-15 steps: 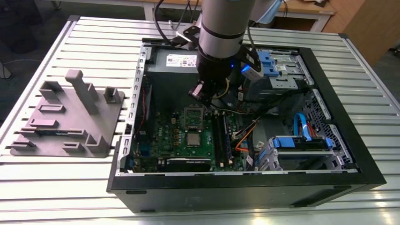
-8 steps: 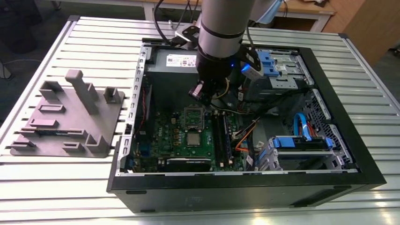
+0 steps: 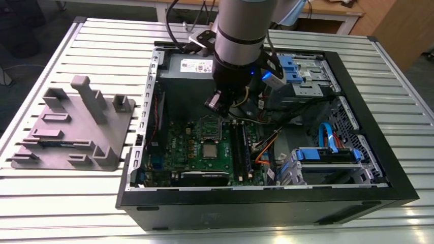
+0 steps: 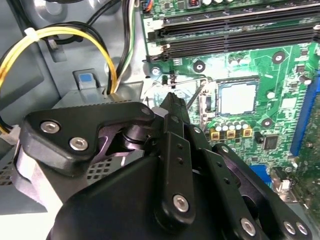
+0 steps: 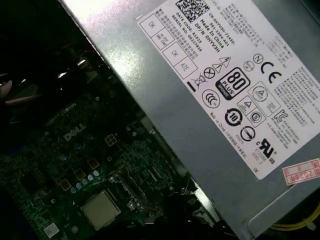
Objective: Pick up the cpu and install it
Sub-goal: 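Close the cpu cover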
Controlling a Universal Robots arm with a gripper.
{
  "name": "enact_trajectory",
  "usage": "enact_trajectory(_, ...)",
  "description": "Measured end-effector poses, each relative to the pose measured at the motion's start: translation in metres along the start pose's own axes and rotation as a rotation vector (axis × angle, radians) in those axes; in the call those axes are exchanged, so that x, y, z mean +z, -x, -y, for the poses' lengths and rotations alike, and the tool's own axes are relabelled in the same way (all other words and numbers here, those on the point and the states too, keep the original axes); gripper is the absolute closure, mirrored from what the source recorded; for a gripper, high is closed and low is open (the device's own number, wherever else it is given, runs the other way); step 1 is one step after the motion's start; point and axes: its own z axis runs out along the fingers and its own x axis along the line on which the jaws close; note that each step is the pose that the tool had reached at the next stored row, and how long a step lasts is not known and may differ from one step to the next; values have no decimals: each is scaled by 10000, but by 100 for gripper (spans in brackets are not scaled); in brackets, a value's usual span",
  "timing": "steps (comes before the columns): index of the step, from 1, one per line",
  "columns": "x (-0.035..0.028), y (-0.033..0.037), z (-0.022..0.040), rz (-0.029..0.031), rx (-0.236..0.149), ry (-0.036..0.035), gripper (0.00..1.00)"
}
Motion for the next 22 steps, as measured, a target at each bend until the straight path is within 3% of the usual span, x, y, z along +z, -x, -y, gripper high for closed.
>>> enact_trajectory(22,-20,-358,272,-8,-70,-4,90)
